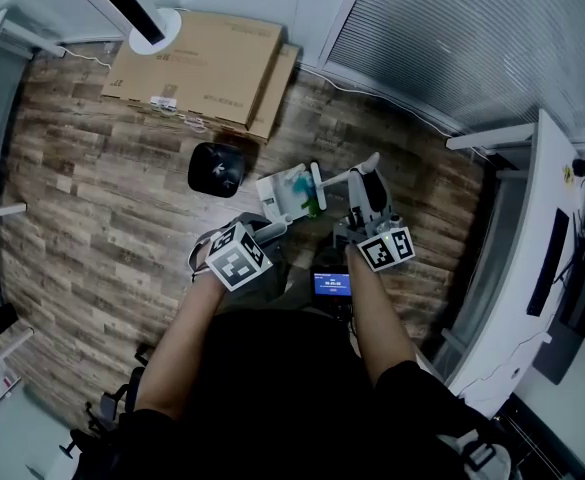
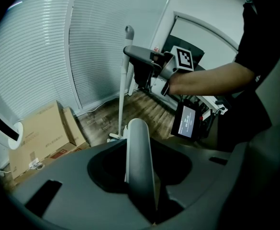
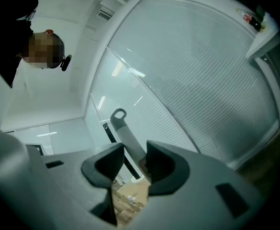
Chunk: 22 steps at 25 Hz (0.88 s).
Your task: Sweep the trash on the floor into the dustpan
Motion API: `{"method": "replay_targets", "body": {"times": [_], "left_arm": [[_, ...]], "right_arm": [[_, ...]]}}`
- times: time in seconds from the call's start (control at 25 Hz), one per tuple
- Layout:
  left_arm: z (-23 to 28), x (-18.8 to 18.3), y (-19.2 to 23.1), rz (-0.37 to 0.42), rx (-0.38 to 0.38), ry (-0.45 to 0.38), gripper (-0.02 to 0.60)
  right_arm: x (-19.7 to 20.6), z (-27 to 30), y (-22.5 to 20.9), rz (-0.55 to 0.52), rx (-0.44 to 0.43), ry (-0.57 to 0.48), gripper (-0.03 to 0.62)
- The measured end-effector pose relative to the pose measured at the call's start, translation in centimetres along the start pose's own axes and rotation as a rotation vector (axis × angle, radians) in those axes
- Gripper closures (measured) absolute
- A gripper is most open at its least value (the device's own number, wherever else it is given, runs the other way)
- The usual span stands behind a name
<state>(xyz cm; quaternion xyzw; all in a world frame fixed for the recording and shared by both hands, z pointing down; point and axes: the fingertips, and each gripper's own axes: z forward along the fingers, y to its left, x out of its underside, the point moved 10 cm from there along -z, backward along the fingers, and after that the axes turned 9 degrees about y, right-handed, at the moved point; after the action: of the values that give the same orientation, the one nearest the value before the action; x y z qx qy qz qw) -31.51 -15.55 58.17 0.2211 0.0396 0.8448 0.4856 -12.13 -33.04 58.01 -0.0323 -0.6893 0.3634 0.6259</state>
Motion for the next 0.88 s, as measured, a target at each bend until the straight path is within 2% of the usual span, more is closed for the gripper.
{"method": "replay_targets", "body": {"times": [0.4,0.6,0.88], "left_arm": [[0.3,0.3,-0.4,-0.003,-0.002,-0.009,0.469],[0.5,0.2,-0.6,0.007,-0.003,-0.018,0.469],[0.5,0.8,-1.1,0.032,-0.021,-0.016,0.469]], "right_arm": [[0.4,-0.5,1.8,0.157,-0.076,-0.027,0.448],[-0.4,-2.5,0.4,0.250,-0.029,-0.131,0.447],[-3.3,-5.5,0.2,0.144,0.027,-0.169,0.451]]}}
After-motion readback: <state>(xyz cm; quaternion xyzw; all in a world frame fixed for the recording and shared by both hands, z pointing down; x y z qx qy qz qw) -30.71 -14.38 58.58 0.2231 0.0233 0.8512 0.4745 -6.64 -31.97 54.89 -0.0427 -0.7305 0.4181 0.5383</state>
